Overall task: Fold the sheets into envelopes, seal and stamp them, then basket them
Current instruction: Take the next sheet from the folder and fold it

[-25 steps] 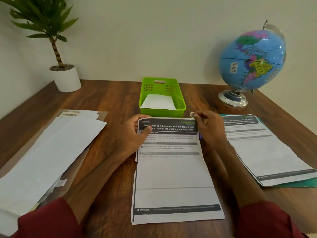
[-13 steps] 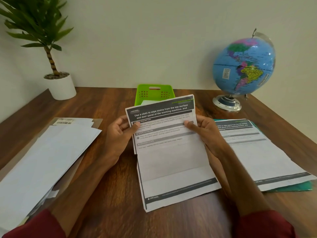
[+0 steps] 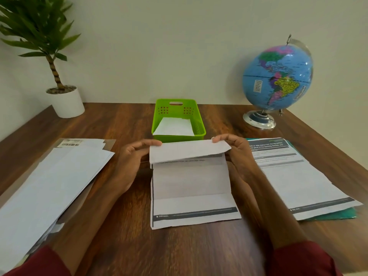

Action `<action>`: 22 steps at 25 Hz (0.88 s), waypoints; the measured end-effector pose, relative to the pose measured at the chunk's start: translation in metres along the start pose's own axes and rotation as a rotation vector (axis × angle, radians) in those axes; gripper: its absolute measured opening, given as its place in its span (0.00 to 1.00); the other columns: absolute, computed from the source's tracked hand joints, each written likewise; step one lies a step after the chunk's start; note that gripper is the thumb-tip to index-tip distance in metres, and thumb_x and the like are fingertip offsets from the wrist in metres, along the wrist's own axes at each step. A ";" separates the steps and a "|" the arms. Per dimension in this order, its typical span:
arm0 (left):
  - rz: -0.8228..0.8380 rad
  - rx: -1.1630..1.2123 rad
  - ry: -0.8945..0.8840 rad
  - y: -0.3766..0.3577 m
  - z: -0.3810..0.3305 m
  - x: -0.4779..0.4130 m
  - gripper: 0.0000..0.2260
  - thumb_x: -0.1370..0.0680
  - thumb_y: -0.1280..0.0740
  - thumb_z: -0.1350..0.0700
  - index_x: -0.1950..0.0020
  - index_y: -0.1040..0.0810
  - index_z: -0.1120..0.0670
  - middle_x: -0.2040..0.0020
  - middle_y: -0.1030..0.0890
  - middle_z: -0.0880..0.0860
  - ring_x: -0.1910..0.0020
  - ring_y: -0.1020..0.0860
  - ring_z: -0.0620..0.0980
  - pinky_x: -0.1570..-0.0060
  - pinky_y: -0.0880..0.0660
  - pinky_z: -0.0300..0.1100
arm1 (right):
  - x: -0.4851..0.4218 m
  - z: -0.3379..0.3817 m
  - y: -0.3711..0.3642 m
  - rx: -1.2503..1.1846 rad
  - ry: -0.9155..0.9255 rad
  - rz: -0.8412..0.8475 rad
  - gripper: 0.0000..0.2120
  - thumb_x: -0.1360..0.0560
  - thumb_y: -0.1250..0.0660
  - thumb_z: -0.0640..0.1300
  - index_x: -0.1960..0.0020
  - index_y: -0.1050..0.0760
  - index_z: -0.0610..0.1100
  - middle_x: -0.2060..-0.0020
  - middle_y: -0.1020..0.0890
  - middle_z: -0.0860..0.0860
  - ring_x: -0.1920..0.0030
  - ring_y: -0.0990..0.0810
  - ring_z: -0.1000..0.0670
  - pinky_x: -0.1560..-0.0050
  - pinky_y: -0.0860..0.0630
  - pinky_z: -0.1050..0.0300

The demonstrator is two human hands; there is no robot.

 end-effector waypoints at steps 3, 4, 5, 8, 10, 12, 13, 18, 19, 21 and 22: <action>-0.027 0.073 0.046 0.005 0.002 -0.005 0.17 0.17 0.44 0.63 0.47 0.15 0.58 0.42 0.15 0.58 0.43 0.17 0.58 0.45 0.19 0.50 | -0.002 -0.004 -0.001 -0.123 -0.170 -0.040 0.11 0.19 0.34 0.43 0.43 0.16 0.40 0.47 0.13 0.44 0.45 0.15 0.41 0.51 0.17 0.54; -0.037 0.096 0.045 0.006 0.001 -0.006 0.18 0.17 0.46 0.63 0.46 0.15 0.59 0.42 0.15 0.58 0.43 0.17 0.57 0.46 0.19 0.48 | -0.003 -0.004 -0.002 -0.167 -0.219 -0.018 0.13 0.19 0.36 0.44 0.40 0.18 0.39 0.46 0.14 0.43 0.45 0.15 0.41 0.53 0.17 0.55; -0.050 0.107 0.036 0.008 0.000 -0.007 0.17 0.18 0.45 0.62 0.45 0.16 0.59 0.42 0.15 0.58 0.43 0.17 0.57 0.46 0.19 0.46 | -0.003 -0.002 -0.005 -0.195 -0.247 0.023 0.14 0.19 0.37 0.44 0.37 0.20 0.40 0.45 0.14 0.43 0.46 0.14 0.41 0.54 0.17 0.54; -0.080 0.084 -0.026 0.011 -0.002 -0.008 0.11 0.21 0.33 0.64 0.42 0.16 0.56 0.43 0.14 0.55 0.44 0.16 0.53 0.47 0.19 0.44 | -0.004 0.000 -0.008 -0.141 -0.232 0.115 0.19 0.23 0.29 0.45 0.32 0.25 0.47 0.43 0.14 0.48 0.47 0.13 0.43 0.51 0.15 0.48; -0.088 0.064 -0.068 0.012 -0.002 -0.007 0.14 0.24 0.29 0.66 0.39 0.18 0.54 0.42 0.15 0.52 0.45 0.16 0.49 0.51 0.18 0.40 | -0.001 -0.001 -0.011 -0.047 -0.195 0.201 0.23 0.24 0.26 0.38 0.31 0.26 0.47 0.43 0.13 0.49 0.47 0.13 0.46 0.50 0.15 0.47; -0.089 0.064 -0.102 0.011 -0.004 -0.006 0.18 0.25 0.27 0.66 0.37 0.21 0.54 0.41 0.15 0.51 0.43 0.16 0.49 0.51 0.18 0.40 | 0.003 -0.005 -0.013 0.023 -0.167 0.269 0.22 0.25 0.26 0.37 0.33 0.25 0.47 0.43 0.13 0.50 0.45 0.13 0.45 0.47 0.16 0.43; -0.088 0.070 -0.115 0.010 -0.005 -0.005 0.20 0.26 0.26 0.66 0.36 0.22 0.53 0.41 0.15 0.51 0.43 0.16 0.49 0.50 0.18 0.41 | 0.004 -0.005 -0.013 0.041 -0.157 0.275 0.22 0.25 0.25 0.37 0.33 0.24 0.47 0.43 0.13 0.50 0.45 0.13 0.45 0.45 0.17 0.40; -0.046 -0.066 -0.057 0.007 -0.004 -0.004 0.42 0.40 0.15 0.46 0.32 0.31 0.51 0.43 0.16 0.50 0.46 0.15 0.49 0.51 0.17 0.43 | 0.004 0.001 -0.005 0.027 -0.139 0.265 0.19 0.24 0.27 0.34 0.35 0.21 0.45 0.43 0.13 0.49 0.45 0.13 0.45 0.47 0.16 0.44; -0.009 -0.105 -0.021 0.006 -0.003 -0.003 0.45 0.44 0.15 0.43 0.33 0.31 0.50 0.44 0.16 0.49 0.47 0.15 0.48 0.51 0.17 0.44 | 0.006 0.002 -0.004 0.029 -0.148 0.290 0.18 0.24 0.28 0.33 0.37 0.21 0.46 0.43 0.13 0.48 0.45 0.13 0.46 0.47 0.15 0.48; 0.113 -0.179 0.031 0.002 -0.003 0.001 0.38 0.42 0.15 0.44 0.37 0.27 0.47 0.46 0.15 0.46 0.48 0.15 0.46 0.53 0.17 0.42 | 0.008 0.002 -0.003 0.053 -0.159 0.339 0.19 0.25 0.28 0.31 0.38 0.21 0.47 0.43 0.13 0.49 0.44 0.13 0.47 0.47 0.16 0.52; 0.177 -0.208 0.044 -0.001 -0.005 0.004 0.30 0.38 0.17 0.48 0.40 0.25 0.46 0.49 0.14 0.43 0.49 0.15 0.45 0.55 0.18 0.39 | 0.008 0.002 -0.002 0.070 -0.157 0.347 0.19 0.25 0.28 0.31 0.37 0.21 0.47 0.43 0.13 0.50 0.43 0.14 0.47 0.46 0.16 0.52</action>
Point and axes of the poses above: each hand's wrist, its own x-axis away from the middle knuckle, its own y-axis out of the back of the hand, z = x × y, the point moved 5 cm from there along -x, towards the middle knuckle
